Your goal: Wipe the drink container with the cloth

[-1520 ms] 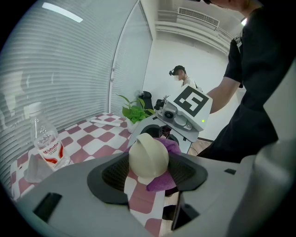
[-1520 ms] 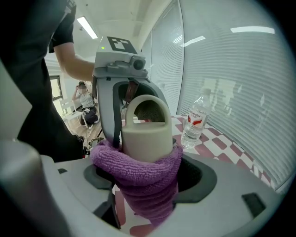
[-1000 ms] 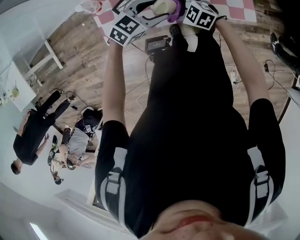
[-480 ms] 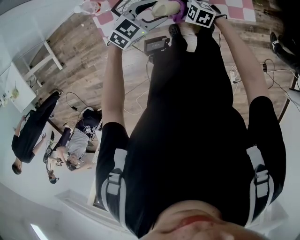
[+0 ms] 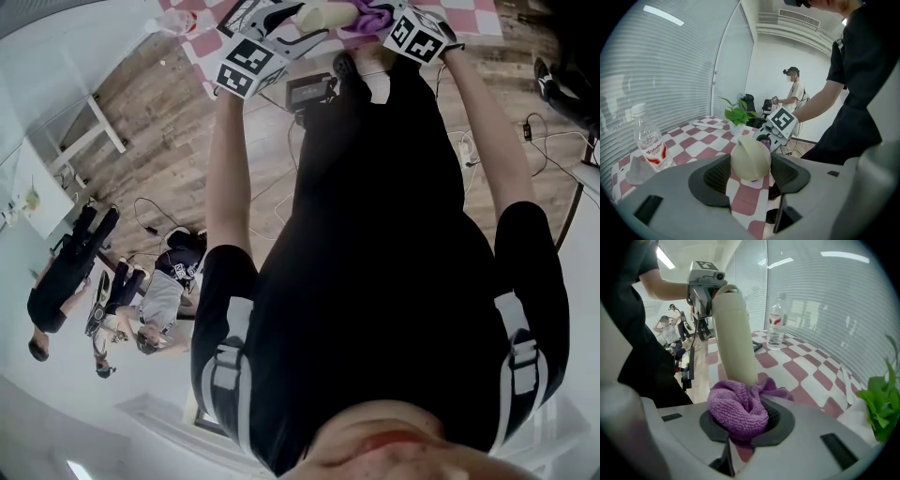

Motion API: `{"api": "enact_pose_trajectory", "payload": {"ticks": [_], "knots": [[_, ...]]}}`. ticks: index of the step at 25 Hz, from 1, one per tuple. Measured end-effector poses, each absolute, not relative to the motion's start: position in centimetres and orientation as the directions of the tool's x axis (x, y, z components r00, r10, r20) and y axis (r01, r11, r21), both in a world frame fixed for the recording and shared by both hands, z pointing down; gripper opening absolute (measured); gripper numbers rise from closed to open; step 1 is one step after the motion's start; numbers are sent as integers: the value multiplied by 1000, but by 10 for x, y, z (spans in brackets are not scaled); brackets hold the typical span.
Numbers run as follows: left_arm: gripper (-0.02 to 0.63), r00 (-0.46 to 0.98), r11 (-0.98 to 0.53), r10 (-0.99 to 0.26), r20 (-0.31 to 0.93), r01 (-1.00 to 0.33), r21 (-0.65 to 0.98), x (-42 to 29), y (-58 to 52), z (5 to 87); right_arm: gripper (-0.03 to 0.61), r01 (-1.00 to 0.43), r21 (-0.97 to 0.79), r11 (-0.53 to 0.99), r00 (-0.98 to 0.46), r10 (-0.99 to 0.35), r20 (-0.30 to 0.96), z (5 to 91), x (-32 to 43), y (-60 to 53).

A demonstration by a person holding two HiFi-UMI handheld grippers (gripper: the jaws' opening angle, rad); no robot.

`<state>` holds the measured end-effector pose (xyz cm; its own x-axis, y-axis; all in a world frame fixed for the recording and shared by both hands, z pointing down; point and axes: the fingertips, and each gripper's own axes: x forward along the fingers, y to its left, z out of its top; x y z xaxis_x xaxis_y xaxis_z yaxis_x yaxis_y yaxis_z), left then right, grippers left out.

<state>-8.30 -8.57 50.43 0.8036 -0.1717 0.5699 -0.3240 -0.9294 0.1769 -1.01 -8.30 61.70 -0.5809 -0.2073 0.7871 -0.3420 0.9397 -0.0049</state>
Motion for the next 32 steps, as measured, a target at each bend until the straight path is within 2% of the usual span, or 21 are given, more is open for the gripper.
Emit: {"api": "enact_pose_trajectory", "payload": {"ticks": [3,9,16,26,32], "knots": [[287,806,-929,-184,563,-330,170,-82,-86,504,66,-448,18,894,-559,-296,774,606,6,-84],[287,822,-931,-207,531,-332,151,-71,-86,497,61,-586,-5,810,-573,-411,709,568,33,-76],[287,829,-936,-218,514,-328,132,-54,-90,497,61,-737,-36,675,-571,-593,568,501,66,-78],[287,848,-943,-233,476,-316,101,-34,-90,493,61,-837,-23,547,-508,-759,408,420,82,-57],[287,855,-949,-240,460,-307,76,-16,-92,493,61,-870,-53,490,-471,-795,383,411,86,-42]]}}
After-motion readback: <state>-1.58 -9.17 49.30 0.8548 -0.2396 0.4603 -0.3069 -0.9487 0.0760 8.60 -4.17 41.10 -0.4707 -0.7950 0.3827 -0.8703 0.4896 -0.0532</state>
